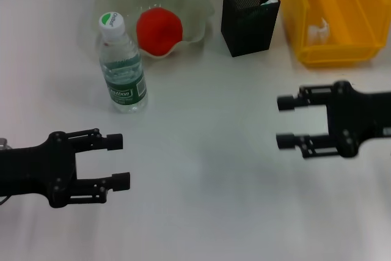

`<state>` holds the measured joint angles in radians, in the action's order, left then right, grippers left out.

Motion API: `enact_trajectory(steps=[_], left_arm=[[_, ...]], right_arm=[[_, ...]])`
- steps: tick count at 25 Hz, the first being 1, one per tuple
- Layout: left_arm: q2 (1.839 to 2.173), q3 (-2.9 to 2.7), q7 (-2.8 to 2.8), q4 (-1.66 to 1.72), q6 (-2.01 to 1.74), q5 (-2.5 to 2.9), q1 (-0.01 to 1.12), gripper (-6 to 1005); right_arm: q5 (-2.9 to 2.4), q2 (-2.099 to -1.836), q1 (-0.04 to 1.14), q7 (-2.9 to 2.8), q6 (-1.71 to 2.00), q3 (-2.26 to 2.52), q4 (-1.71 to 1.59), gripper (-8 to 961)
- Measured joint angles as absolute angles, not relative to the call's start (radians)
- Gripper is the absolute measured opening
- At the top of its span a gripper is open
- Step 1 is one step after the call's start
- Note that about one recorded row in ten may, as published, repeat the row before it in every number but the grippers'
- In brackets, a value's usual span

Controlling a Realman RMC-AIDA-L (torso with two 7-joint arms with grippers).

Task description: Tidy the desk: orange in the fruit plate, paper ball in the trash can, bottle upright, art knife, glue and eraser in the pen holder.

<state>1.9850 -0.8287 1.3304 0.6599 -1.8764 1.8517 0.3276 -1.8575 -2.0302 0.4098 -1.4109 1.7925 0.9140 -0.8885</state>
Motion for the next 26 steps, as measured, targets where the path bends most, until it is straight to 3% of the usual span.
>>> enact_trajectory(steps=[8,26], left_arm=[[1.983,-0.822,1.378,0.691,-1.874,1.873,0.354,785],[1.991,-0.829,1.402,0.7,-1.868,1.885,0.365,785]], right_arm=[[-1.903,-2.024,0.359,-1.376,1.841,0.902,-0.866,685],[-1.908,-2.029,0.367,-1.322,1.855,0.9,-0.822,685]])
